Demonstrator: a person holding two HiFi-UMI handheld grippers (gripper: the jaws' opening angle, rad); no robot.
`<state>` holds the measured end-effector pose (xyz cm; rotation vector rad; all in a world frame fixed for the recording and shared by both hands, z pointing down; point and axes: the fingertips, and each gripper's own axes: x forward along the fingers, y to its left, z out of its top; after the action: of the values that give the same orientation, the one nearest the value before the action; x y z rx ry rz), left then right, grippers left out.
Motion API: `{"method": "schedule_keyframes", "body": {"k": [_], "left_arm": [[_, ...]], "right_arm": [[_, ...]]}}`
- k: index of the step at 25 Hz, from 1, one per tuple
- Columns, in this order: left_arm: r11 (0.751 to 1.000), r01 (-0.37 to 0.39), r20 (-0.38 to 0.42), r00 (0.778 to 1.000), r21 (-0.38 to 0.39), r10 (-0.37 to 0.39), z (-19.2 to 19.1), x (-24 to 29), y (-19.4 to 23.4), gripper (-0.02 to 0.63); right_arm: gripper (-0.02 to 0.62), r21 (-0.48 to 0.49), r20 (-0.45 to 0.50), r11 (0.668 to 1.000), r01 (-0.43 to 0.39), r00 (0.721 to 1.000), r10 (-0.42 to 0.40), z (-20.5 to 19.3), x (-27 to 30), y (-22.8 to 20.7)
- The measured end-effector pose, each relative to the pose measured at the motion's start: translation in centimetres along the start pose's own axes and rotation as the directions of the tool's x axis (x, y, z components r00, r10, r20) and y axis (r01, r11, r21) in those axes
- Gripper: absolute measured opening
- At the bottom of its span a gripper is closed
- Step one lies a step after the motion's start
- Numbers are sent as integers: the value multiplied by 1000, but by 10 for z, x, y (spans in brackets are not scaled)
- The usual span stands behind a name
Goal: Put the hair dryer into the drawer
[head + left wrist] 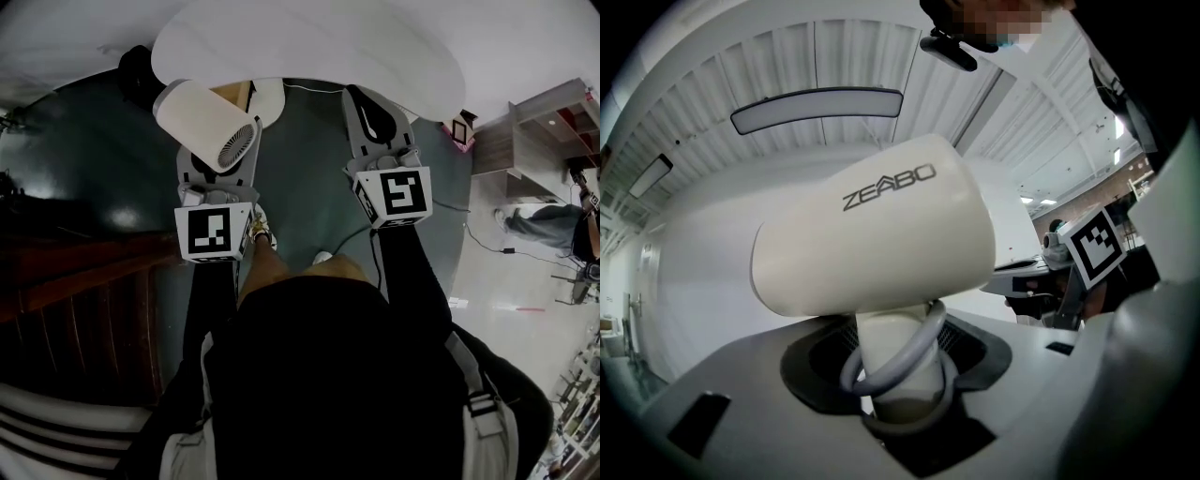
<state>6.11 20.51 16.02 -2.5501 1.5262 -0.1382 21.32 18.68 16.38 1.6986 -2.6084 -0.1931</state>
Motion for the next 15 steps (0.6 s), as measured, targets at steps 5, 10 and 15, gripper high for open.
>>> {"method": "schedule_keyframes", "body": {"k": [5,10,15], "left_arm": [[1000,20,-9,1000,2,-20,-15,21,50,230],[999,43,1,999,2,-43,-16,46,99,230],[998,55,5,998,-2,-55,-18,62,135,230]], "right_arm": [[28,-9,-12,1000,13,1000,-13,-2,54,16],[28,-20,-8,1000,14,1000,-15,5,107,33],[28,-27,-10,1000,11,1000,-11,6,147,49]]}}
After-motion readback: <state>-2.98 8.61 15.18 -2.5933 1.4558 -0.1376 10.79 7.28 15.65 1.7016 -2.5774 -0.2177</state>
